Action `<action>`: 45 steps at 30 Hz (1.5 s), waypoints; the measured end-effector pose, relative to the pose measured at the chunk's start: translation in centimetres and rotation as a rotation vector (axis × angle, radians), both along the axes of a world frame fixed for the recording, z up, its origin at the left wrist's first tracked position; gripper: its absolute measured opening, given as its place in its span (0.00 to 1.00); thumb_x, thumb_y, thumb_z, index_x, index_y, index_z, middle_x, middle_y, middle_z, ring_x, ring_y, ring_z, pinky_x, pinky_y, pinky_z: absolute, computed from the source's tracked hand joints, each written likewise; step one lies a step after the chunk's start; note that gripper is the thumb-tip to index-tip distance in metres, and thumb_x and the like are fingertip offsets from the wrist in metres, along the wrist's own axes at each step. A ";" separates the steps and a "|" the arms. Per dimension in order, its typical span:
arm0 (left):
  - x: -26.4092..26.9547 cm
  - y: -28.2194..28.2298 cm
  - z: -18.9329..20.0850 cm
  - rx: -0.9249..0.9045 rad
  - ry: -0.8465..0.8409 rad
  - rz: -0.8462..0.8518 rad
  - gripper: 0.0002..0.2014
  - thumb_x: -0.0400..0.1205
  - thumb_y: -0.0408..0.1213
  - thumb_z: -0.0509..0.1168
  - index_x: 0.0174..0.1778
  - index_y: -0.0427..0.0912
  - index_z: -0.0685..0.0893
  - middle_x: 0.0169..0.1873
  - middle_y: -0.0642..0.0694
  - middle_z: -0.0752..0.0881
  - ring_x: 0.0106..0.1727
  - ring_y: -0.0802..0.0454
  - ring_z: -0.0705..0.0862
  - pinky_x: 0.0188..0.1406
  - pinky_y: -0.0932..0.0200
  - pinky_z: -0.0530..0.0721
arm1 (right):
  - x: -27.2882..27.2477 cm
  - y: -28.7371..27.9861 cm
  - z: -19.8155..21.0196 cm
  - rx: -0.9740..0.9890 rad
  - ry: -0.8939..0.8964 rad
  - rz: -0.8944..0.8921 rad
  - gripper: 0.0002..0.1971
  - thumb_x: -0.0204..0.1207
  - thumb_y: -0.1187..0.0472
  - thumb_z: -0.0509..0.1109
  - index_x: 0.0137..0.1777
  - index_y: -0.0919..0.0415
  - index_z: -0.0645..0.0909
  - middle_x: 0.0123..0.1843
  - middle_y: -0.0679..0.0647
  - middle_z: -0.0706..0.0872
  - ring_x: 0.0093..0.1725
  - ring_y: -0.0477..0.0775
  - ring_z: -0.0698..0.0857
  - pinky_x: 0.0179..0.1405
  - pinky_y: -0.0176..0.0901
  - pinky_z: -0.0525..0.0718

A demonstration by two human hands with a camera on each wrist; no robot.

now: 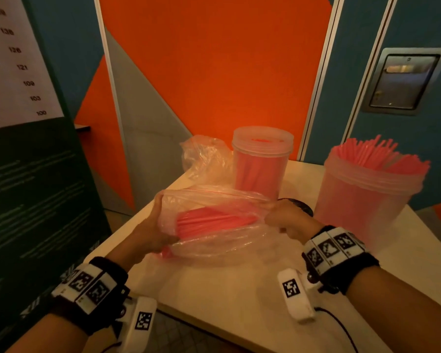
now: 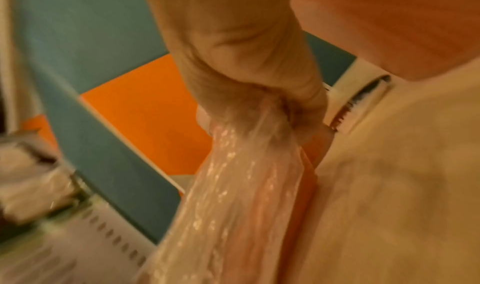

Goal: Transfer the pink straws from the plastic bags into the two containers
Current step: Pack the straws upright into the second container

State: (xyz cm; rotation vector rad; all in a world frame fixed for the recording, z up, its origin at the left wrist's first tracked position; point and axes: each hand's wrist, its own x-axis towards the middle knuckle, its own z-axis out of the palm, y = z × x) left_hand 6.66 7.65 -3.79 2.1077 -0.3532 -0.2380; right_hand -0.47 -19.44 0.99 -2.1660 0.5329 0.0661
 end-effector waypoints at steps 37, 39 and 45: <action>1.0 -4.3 -0.7 0.529 -0.675 -0.211 0.17 0.77 0.42 0.68 0.62 0.44 0.84 0.60 0.43 0.85 0.61 0.45 0.82 0.62 0.53 0.79 | 3.1 8.4 -4.2 -0.692 -0.207 0.612 0.10 0.77 0.68 0.64 0.56 0.67 0.81 0.54 0.62 0.86 0.55 0.61 0.84 0.46 0.43 0.74; 1.6 -4.2 -0.5 0.545 -0.662 -0.167 0.31 0.74 0.37 0.69 0.75 0.44 0.71 0.72 0.42 0.74 0.73 0.42 0.70 0.72 0.52 0.68 | 2.9 7.4 -4.6 -0.719 -0.106 0.601 0.15 0.72 0.67 0.70 0.60 0.63 0.79 0.58 0.58 0.84 0.57 0.59 0.83 0.47 0.40 0.76; 2.4 -4.1 0.3 0.582 -0.681 -0.067 0.35 0.75 0.35 0.67 0.78 0.43 0.62 0.77 0.43 0.66 0.77 0.44 0.62 0.77 0.56 0.56 | 3.3 4.1 -5.0 -0.785 -0.109 0.454 0.33 0.70 0.63 0.75 0.74 0.64 0.65 0.70 0.59 0.76 0.67 0.57 0.78 0.63 0.42 0.76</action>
